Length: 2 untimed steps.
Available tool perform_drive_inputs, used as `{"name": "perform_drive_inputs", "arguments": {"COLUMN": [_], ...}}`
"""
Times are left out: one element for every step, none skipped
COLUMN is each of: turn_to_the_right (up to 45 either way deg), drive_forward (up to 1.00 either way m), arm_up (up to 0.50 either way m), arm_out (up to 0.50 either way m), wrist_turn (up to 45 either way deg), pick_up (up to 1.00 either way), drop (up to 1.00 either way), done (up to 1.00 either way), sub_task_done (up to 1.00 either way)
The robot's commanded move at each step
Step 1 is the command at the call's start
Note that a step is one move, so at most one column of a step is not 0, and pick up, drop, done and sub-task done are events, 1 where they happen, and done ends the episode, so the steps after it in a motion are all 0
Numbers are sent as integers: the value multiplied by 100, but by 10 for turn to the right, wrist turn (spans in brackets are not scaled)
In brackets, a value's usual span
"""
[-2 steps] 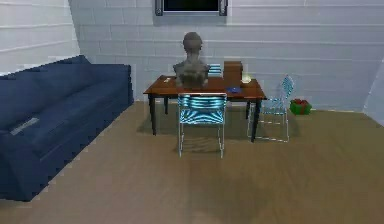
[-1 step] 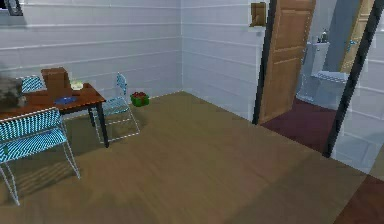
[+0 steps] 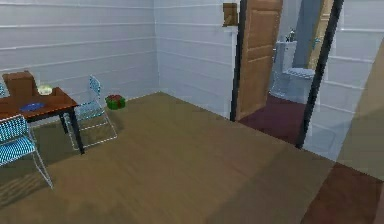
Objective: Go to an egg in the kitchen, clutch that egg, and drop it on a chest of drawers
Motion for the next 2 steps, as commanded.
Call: {"name": "perform_drive_inputs", "arguments": {"turn_to_the_right": [0, 210], "drive_forward": [45, 0], "arm_up": [0, 0], "arm_out": [0, 0], "wrist_turn": [0, 0], "pick_up": [0, 0], "drop": [0, 0], "done": [0, 0], "sub_task_done": [0, 0]}}
